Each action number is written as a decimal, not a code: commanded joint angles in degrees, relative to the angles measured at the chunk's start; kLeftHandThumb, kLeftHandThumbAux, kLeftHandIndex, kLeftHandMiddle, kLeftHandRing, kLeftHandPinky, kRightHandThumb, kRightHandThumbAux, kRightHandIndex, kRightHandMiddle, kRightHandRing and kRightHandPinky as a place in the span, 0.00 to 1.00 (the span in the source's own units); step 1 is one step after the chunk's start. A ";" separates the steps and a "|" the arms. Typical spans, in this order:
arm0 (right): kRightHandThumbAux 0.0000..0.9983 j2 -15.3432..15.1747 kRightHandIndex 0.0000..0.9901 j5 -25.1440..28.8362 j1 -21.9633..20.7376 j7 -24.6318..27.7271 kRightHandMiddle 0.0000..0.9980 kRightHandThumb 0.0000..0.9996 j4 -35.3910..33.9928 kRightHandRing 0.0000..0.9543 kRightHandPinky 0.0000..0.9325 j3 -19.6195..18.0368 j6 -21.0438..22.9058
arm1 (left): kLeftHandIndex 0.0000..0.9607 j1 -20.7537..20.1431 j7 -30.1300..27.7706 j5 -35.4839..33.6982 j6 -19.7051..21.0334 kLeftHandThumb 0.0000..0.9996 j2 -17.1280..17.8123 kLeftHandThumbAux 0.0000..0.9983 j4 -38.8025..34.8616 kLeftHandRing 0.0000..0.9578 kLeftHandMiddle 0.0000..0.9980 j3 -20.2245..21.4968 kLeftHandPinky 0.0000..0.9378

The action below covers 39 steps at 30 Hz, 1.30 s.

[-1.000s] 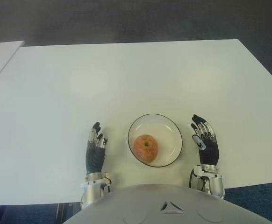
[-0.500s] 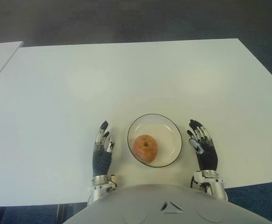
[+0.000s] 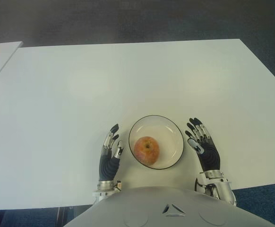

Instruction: Put the apples into the plate.

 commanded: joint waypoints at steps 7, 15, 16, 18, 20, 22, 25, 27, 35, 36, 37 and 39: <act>0.64 -3.43 0.00 -1.08 -0.04 0.54 0.02 0.15 -2.50 0.00 0.00 -1.41 8.02 | 0.17 0.90 -3.65 -6.52 4.90 0.02 -0.37 0.40 -1.06 0.18 0.17 -0.51 0.25; 0.64 -3.16 0.00 -1.27 0.17 0.87 0.03 0.13 -3.32 0.00 0.00 -2.02 9.55 | 0.19 2.25 -4.81 -8.52 9.17 0.03 -0.68 0.41 -3.52 0.15 0.15 -0.84 0.21; 0.63 -3.14 0.00 -1.28 0.22 0.90 0.02 0.13 -3.41 0.00 0.00 -2.04 9.65 | 0.19 2.42 -4.96 -8.69 9.69 0.03 -0.68 0.42 -3.87 0.15 0.14 -0.90 0.21; 0.63 -2.99 0.00 -1.46 0.30 0.90 0.02 0.13 -3.33 0.00 0.00 -1.98 9.52 | 0.19 2.72 -5.46 -9.32 11.02 0.03 -0.63 0.42 -4.58 0.14 0.14 -0.97 0.20; 0.63 -2.79 0.00 -1.60 0.38 0.90 0.02 0.13 -3.17 0.00 0.01 -1.94 9.31 | 0.19 2.90 -5.92 -9.89 11.96 0.04 -0.62 0.43 -5.08 0.14 0.14 -0.96 0.20; 0.64 -2.46 0.00 -1.42 0.71 0.90 0.03 0.13 -3.18 0.00 0.01 -1.99 8.90 | 0.18 3.18 -6.52 -10.60 12.62 0.04 -0.56 0.43 -5.65 0.13 0.13 -0.94 0.18; 0.65 -1.94 0.01 -1.13 1.09 0.91 0.04 0.14 -2.99 0.00 0.01 -2.01 7.96 | 0.12 3.30 -7.33 -11.31 13.01 0.04 -0.29 0.43 -5.94 0.12 0.12 -0.77 0.17; 0.66 -1.78 0.02 -0.99 1.22 1.01 0.04 0.15 -2.90 0.00 0.01 -2.00 7.57 | 0.10 3.38 -7.66 -11.27 13.16 0.04 -0.15 0.43 -6.09 0.11 0.11 -0.72 0.15; 0.66 -1.13 0.02 -0.29 1.58 1.35 0.03 0.20 -2.63 0.00 0.01 -1.73 6.42 | 0.05 4.60 -8.38 -10.23 16.29 0.02 0.25 0.42 -9.15 0.06 0.06 -0.95 0.11; 0.65 -1.07 0.02 -0.24 1.54 1.38 0.03 0.21 -2.49 0.00 0.01 -1.71 6.21 | 0.04 4.71 -8.39 -10.21 16.67 0.02 0.24 0.43 -9.44 0.06 0.06 -0.98 0.11; 0.65 -0.95 0.02 0.01 1.48 1.50 0.03 0.21 -2.27 0.00 0.01 -1.73 5.91 | 0.04 4.89 -8.43 -10.30 17.29 0.02 0.19 0.43 -9.89 0.06 0.06 -1.06 0.11; 0.65 -0.84 0.03 0.41 1.41 1.68 0.04 0.23 -2.01 0.00 0.02 -1.75 5.51 | 0.04 5.17 -8.55 -10.52 18.18 0.02 0.15 0.44 -10.61 0.07 0.06 -1.19 0.12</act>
